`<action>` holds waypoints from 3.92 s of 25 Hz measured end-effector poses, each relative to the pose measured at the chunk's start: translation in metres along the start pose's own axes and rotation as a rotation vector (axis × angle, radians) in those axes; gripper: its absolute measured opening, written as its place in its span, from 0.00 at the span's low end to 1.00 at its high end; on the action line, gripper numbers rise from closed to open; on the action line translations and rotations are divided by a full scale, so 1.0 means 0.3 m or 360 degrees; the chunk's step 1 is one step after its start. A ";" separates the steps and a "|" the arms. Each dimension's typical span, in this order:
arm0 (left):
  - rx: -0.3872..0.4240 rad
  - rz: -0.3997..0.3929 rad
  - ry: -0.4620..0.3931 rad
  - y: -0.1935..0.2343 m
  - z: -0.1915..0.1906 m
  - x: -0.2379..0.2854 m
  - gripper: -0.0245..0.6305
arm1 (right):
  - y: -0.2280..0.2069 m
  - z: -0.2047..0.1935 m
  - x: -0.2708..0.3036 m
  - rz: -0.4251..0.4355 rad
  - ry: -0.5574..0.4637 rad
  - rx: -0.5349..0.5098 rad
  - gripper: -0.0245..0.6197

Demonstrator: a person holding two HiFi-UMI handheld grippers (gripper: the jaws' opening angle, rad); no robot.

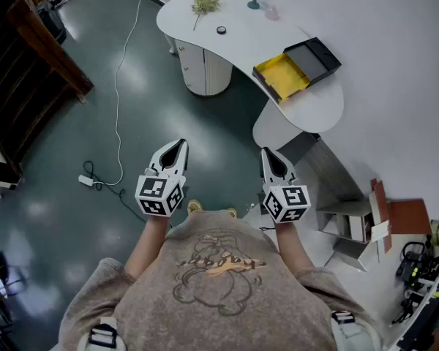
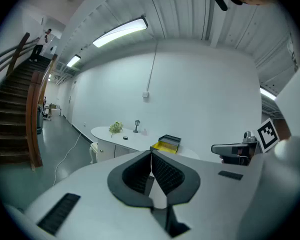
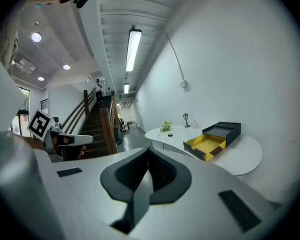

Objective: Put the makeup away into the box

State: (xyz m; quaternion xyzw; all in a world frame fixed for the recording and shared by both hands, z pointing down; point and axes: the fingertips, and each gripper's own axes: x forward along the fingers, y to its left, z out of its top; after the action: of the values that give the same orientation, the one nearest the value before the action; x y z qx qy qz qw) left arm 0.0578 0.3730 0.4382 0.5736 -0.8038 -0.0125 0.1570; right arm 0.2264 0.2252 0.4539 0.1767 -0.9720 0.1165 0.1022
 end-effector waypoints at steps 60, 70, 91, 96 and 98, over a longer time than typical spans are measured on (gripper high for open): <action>0.0005 -0.0053 0.0039 0.414 0.230 0.731 0.07 | -0.211 0.195 0.817 0.0020 0.0026 -0.0002 0.04; -0.0033 0.0048 0.0036 0.432 0.323 1.030 0.07 | -0.442 0.333 1.052 0.0116 0.0030 -0.0014 0.04; -0.0016 0.0063 0.0018 0.487 0.415 1.395 0.07 | -0.685 0.417 1.330 0.0156 0.0043 0.0009 0.04; -0.0015 -0.0010 0.0027 0.513 0.443 1.471 0.07 | -0.719 0.424 1.382 0.0090 0.0042 0.0045 0.04; -0.0010 -0.0034 0.0032 0.529 0.458 1.493 0.07 | -0.720 0.431 1.404 0.0069 0.0038 0.0050 0.04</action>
State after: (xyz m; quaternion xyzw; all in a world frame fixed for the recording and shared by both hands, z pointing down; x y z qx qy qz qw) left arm -0.2556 -0.0097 0.4461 0.5817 -0.7961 -0.0110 0.1667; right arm -0.1007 -0.1399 0.4730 0.1556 -0.9724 0.1359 0.1085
